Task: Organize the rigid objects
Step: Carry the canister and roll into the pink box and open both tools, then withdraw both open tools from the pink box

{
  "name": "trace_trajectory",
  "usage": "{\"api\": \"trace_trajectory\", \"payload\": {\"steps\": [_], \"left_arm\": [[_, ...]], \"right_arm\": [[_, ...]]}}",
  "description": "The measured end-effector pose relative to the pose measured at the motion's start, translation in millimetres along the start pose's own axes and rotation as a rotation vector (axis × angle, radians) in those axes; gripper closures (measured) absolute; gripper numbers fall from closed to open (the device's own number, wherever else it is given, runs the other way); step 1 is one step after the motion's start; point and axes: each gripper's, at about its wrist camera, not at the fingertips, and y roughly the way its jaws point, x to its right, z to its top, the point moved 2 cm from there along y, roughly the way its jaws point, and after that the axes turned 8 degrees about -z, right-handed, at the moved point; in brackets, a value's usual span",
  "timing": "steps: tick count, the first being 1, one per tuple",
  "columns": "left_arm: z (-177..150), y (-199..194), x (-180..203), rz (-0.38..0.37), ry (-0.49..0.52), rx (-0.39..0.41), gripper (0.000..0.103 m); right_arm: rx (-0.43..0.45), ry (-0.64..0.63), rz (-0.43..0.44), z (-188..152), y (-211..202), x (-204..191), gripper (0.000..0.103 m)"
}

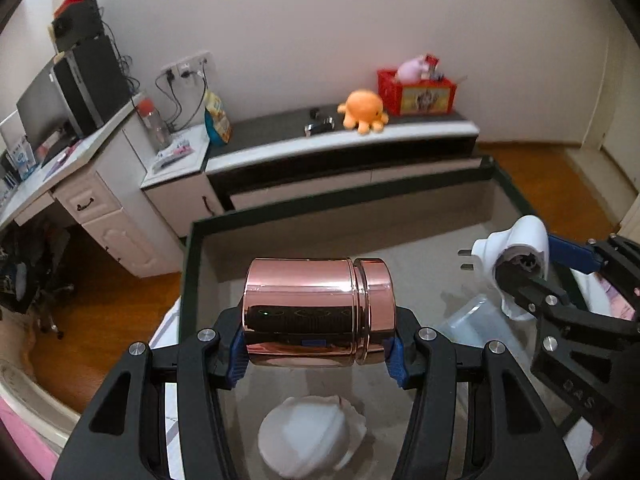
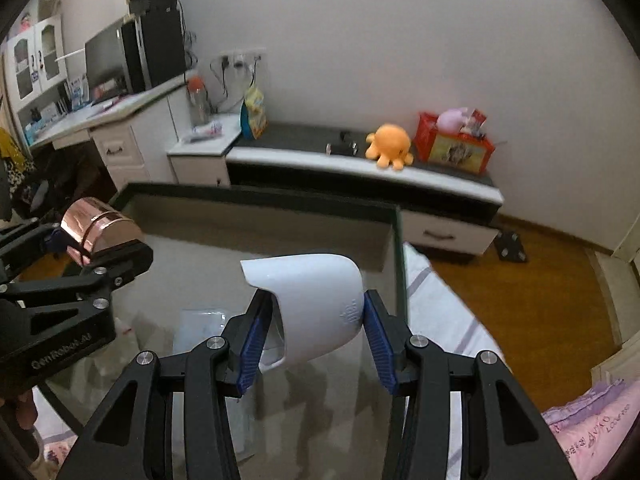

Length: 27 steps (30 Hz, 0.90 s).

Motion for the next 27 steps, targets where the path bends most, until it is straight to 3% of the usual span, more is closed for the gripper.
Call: {"api": "trace_trajectory", "payload": {"steps": [4,7,9,11,14,16,21,27], "left_arm": [[-1.0,13.4,6.9,0.015,0.017,-0.036,0.045],[-2.2,9.2,9.4,0.008,0.013,-0.031,0.035],[-3.4,4.5,8.9,0.010,0.013,-0.023,0.022],[-5.9,-4.0,11.6,0.026,0.029,-0.005,0.020],[-10.5,-19.6,9.3,0.029,0.031,0.017,0.015],[-15.2,-41.0,8.0,0.038,0.029,0.071,0.009],[-36.2,-110.6,2.4,0.025,-0.014,0.237,0.000],[-83.2,-207.4,10.8,0.081,-0.027,0.438,0.000]], "right_arm": [[-0.037,-0.006,0.006,-3.9,7.7,-1.2,0.055],[-0.047,0.005,0.016,-6.2,10.7,0.0,0.055],[-0.049,0.015,0.025,-7.8,8.9,1.6,0.054],[-0.050,0.024,0.026,-9.3,4.7,3.6,0.054],[-0.021,0.045,0.028,-10.0,-6.5,5.5,0.037],[0.009,0.057,0.035,-12.3,-20.9,6.6,0.028],[0.110,0.079,0.046,-21.9,-74.4,9.2,0.025],[0.299,0.085,0.050,-53.1,-171.3,1.3,0.021]]}}
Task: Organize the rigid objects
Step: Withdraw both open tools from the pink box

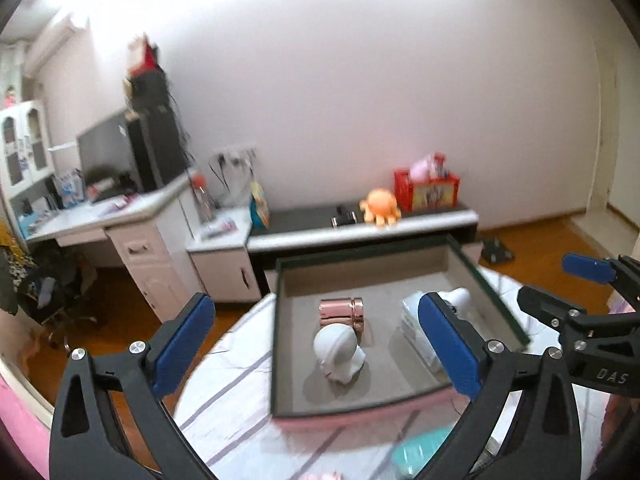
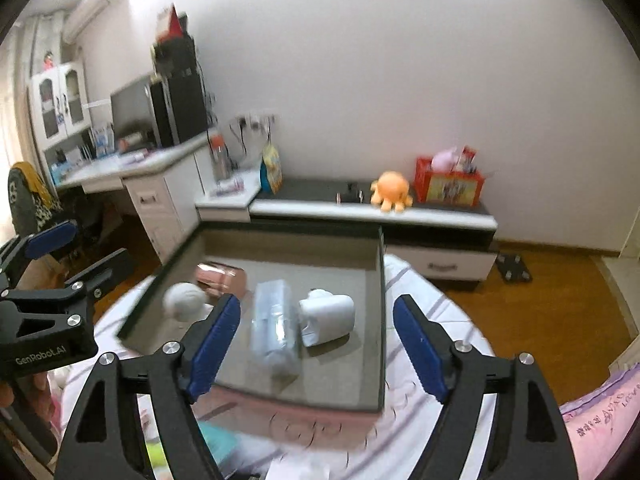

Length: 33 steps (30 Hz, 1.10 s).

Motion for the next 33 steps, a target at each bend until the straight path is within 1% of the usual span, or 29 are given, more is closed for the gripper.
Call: {"api": "trace_trajectory", "payload": {"steps": [2,5,7,9,10,11,13,16,20,23,25,28,33], "left_arm": [[-6.7,-41.6,3.7,0.013,-0.001,0.078,0.000],[-19.2,-84.3,8.0,0.006,-0.003,0.123,0.000],[-27.7,-109.3,12.0,0.001,0.003,0.155,0.000],[-36.8,-135.7,14.6,0.020,-0.004,0.184,0.000],[-41.2,-146.6,15.8,0.016,-0.011,0.202,0.000],[-46.9,-157.4,18.0,0.010,-0.014,0.211,0.000],[-56.9,-178.3,21.9,0.019,-0.017,0.238,0.000],[-68.1,-197.3,28.2,0.053,-0.026,0.251,0.000],[-81.7,-224.4,34.2,0.037,-0.038,0.284,0.000],[-87.7,-239.9,40.5,0.044,-0.015,0.298,0.000],[-89.9,-249.6,43.2,0.061,0.000,0.322,0.000],[-91.5,-259.8,44.4,0.075,0.006,0.342,0.000],[-94.1,-265.4,43.6,0.084,0.009,0.333,0.000]], "right_arm": [[0.042,0.002,0.001,-3.7,-26.8,-3.9,0.020],[0.120,0.003,-0.019,-15.9,-72.0,-11.0,0.015],[0.162,0.009,-0.018,-25.9,-100.5,-13.6,0.014],[0.199,0.015,-0.019,-33.4,-123.0,-15.4,0.013],[0.214,0.022,-0.031,-37.1,-134.5,-16.1,0.005],[0.232,0.027,-0.044,-40.6,-144.4,-16.9,0.000],[0.284,0.032,-0.050,-50.0,-168.6,-18.4,0.000],[0.317,0.058,-0.069,-62.7,-191.7,-20.7,0.000],[0.341,0.076,-0.085,-83.8,-214.8,-24.0,0.000],[0.343,0.089,-0.097,-95.4,-226.3,-25.1,0.000],[0.350,0.099,-0.083,-100.1,-234.1,-25.9,0.000],[0.353,0.091,-0.095,-103.9,-241.6,-28.1,0.000],[0.372,0.096,-0.095,-107.6,-252.2,-27.9,0.000]]}}
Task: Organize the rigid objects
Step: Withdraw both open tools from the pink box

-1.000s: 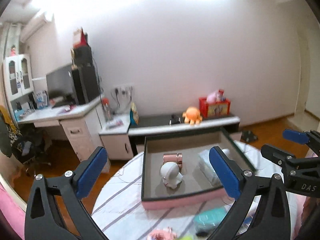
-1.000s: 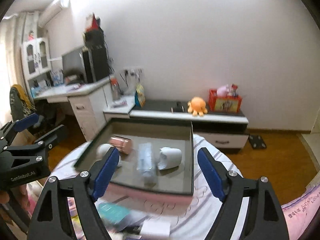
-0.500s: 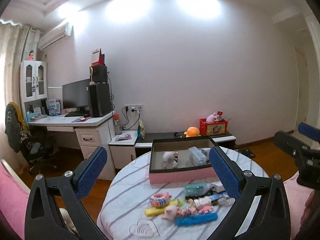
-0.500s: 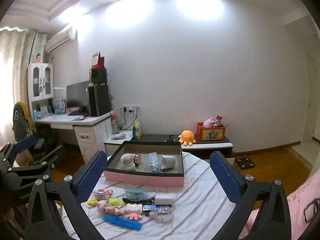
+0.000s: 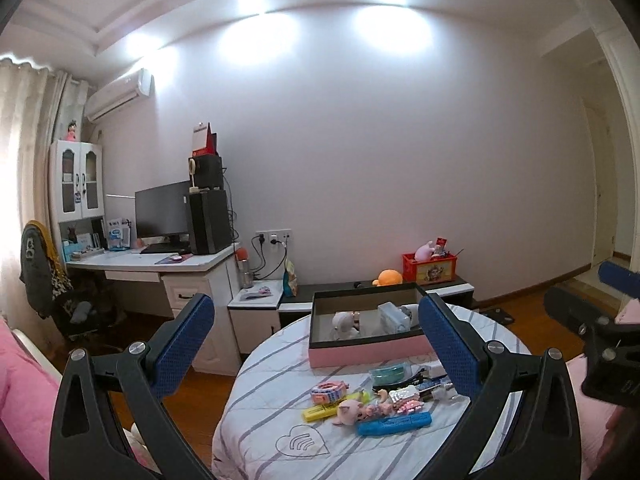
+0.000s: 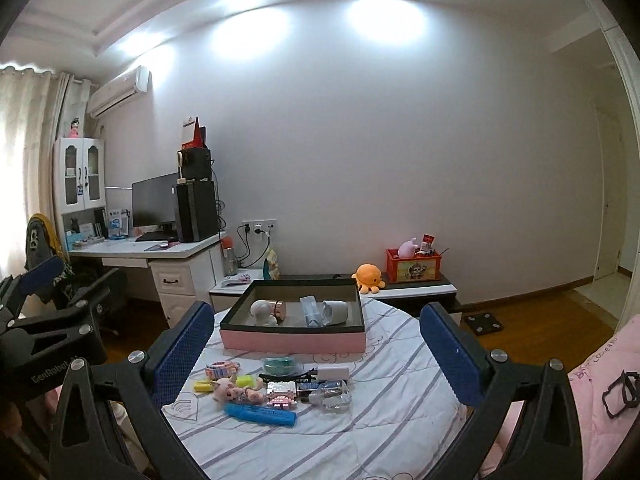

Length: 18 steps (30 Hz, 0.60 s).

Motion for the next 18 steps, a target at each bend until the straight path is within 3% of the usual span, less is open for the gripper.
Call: {"api": "trace_trajectory", "payload": {"steps": [18], "left_arm": [[-9.1,5.5,-6.7,0.003,-0.003,-0.034,0.000]], "right_arm": [[-0.012,-0.018,-0.013,-2.3,-2.7,-4.9,0.000]]}}
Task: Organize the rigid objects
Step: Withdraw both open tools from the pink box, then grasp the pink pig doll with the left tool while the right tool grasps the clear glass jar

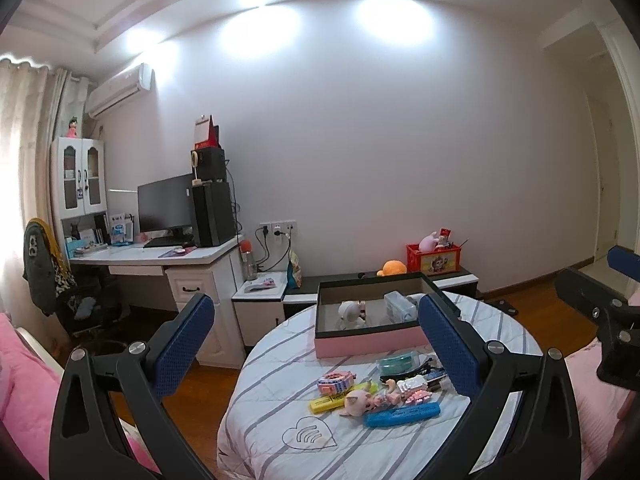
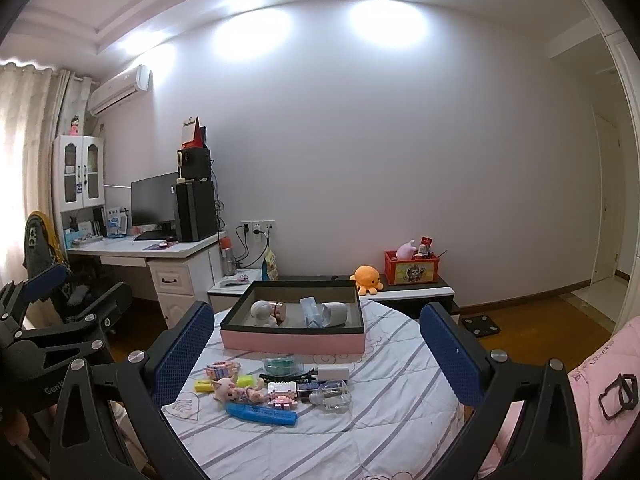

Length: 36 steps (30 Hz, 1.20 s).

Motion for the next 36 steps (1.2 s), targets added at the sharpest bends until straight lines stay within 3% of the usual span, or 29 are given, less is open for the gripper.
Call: {"api": "trace_trajectory", "payload": {"steps": [9,20,30,36], "left_arm": [[-39.0,46.7,-16.6,-0.001,-0.043,-0.153,0.000],[-122.3,130.4,-6.8,-0.112,-0.079,-0.433,0.000],[-142.7,182.4,22.1,-0.185,-0.140,-0.528,0.000],[-153.3,207.6,30.8,-0.167,-0.114,-0.599,0.000]], "right_arm": [[-0.105,-0.002,-0.030,-23.4,38.8,6.6,0.000],[-0.322,-0.011,-0.060,-81.7,111.9,23.8,0.000],[-0.450,0.007,-0.067,-114.4,157.3,38.4,0.000],[-0.488,0.010,-0.063,-124.8,175.5,40.8,0.000]]}}
